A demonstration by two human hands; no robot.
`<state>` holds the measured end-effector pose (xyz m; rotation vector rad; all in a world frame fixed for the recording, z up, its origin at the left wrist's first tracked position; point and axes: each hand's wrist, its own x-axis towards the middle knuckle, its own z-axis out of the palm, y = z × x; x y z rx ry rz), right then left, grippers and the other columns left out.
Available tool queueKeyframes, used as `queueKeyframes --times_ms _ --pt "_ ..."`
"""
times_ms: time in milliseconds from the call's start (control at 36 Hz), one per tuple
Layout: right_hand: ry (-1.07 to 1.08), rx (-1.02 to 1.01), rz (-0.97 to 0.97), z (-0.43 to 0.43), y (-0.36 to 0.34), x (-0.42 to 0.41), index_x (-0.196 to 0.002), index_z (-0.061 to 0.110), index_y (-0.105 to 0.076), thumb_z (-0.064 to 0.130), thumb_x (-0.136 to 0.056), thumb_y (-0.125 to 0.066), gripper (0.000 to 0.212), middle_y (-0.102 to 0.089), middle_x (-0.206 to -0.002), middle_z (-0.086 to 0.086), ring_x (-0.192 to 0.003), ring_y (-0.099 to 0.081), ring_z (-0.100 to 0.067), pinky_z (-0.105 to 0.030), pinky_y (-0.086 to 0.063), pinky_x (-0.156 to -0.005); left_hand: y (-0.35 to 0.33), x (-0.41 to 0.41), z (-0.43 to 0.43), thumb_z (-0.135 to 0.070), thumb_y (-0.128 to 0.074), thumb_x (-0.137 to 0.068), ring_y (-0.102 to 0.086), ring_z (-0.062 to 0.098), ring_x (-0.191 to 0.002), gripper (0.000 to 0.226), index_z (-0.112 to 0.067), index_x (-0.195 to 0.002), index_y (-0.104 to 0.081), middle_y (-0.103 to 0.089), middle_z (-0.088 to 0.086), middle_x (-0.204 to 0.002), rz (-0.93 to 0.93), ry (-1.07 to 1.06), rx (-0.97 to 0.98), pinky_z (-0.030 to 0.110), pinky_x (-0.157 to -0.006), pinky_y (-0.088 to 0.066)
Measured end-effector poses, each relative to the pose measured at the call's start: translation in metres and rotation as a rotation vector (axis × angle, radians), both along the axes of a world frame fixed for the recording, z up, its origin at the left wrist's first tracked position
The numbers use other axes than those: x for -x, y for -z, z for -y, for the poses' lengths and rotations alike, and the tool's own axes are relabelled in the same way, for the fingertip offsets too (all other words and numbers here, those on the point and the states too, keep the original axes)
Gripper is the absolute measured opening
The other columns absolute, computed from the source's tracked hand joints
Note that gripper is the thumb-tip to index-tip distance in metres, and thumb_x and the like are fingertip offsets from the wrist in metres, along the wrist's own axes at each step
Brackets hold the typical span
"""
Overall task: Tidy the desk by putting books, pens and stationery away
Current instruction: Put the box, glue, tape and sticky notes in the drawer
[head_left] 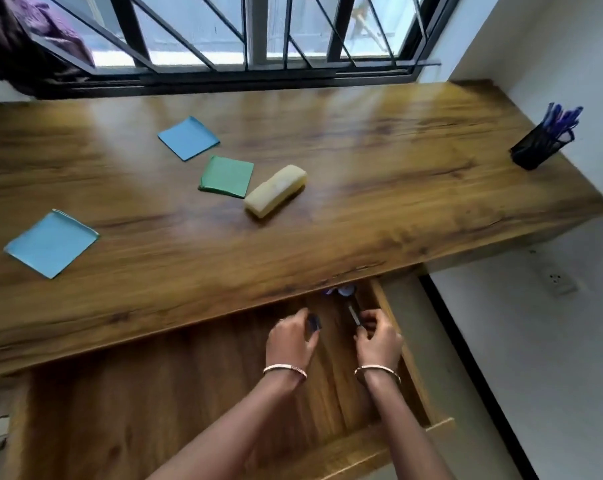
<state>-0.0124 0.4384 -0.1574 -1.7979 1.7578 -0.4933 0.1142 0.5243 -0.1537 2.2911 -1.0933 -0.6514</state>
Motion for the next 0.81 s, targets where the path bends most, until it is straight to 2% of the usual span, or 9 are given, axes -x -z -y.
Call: queueKeyframes --times_ms 111,167,250,361,556,722,806 --pt "-0.054 0.055 -0.195 0.005 0.005 -0.013 -0.104 0.014 -0.070 0.006 -0.084 -0.063 0.023 -0.074 -0.090 -0.015 -0.088 -0.068 -0.036 -0.039 -0.054 -0.076 0.014 0.010 0.025 -0.034 -0.062 -0.083 -0.067 0.028 -0.100 0.031 -0.025 -0.113 -0.064 -0.072 0.004 -0.105 -0.076 0.029 -0.069 0.037 -0.079 -0.054" --pt "-0.109 0.083 -0.271 0.007 0.008 -0.017 -0.105 0.011 -0.071 0.004 -0.086 -0.060 0.023 -0.073 -0.091 -0.017 -0.088 -0.068 -0.037 -0.040 -0.054 -0.076 0.016 0.013 0.037 -0.029 -0.058 -0.086 -0.065 0.031 -0.102 0.029 -0.025 -0.114 -0.064 -0.071 0.006 -0.108 -0.083 0.038 -0.071 0.038 -0.079 -0.053" --pt "-0.157 0.119 -0.355 0.007 0.010 -0.019 -0.097 0.007 -0.072 -0.002 -0.087 -0.055 0.021 -0.072 -0.093 -0.015 -0.087 -0.069 -0.035 -0.039 -0.055 -0.073 0.022 0.017 0.051 -0.025 -0.054 -0.089 -0.062 0.033 -0.105 0.032 -0.024 -0.121 -0.060 -0.068 0.009 -0.116 -0.058 0.072 -0.088 0.039 -0.082 -0.049" --pt "-0.187 0.132 -0.463 0.002 0.012 -0.013 -0.085 0.011 -0.071 0.002 -0.087 -0.057 0.016 -0.070 -0.088 -0.010 -0.076 -0.070 -0.032 -0.038 -0.056 -0.061 0.029 0.024 0.060 -0.026 -0.053 -0.089 -0.062 0.034 -0.105 0.033 -0.021 -0.122 -0.057 -0.066 0.010 -0.118 -0.053 0.076 -0.074 0.041 -0.083 -0.051" --pt "-0.270 0.101 -0.509 -0.001 0.020 -0.007 -0.073 0.006 -0.070 -0.004 -0.077 -0.066 0.011 -0.068 -0.083 -0.011 -0.064 -0.068 -0.030 -0.036 -0.055 -0.053 0.030 0.032 0.069 -0.022 -0.058 -0.088 -0.064 0.037 -0.102 0.030 -0.015 -0.116 -0.063 -0.067 0.014 -0.115 -0.072 0.046 -0.005 0.042 -0.082 -0.053" --pt "-0.337 0.051 -0.493 -0.001 0.027 -0.006 -0.081 0.002 -0.072 -0.001 -0.079 -0.067 0.006 -0.070 -0.097 -0.015 -0.075 -0.069 -0.032 -0.036 -0.058 -0.063 0.030 0.030 0.059 -0.024 -0.053 -0.091 -0.064 0.036 -0.102 0.030 -0.021 -0.118 -0.063 -0.070 0.012 -0.112 -0.150 0.035 -0.006 0.040 -0.080 -0.052" --pt "-0.392 0.113 -0.518 -0.004 0.034 -0.005 -0.080 0.000 -0.074 -0.002 -0.068 -0.076 0.013 -0.071 -0.094 -0.016 -0.081 -0.070 -0.031 -0.033 -0.059 -0.065 0.028 0.030 0.052 -0.023 -0.052 -0.089 -0.064 0.035 -0.102 0.033 -0.025 -0.120 -0.064 -0.071 0.010 -0.110 -0.175 0.028 -0.010 0.040 -0.081 -0.053"
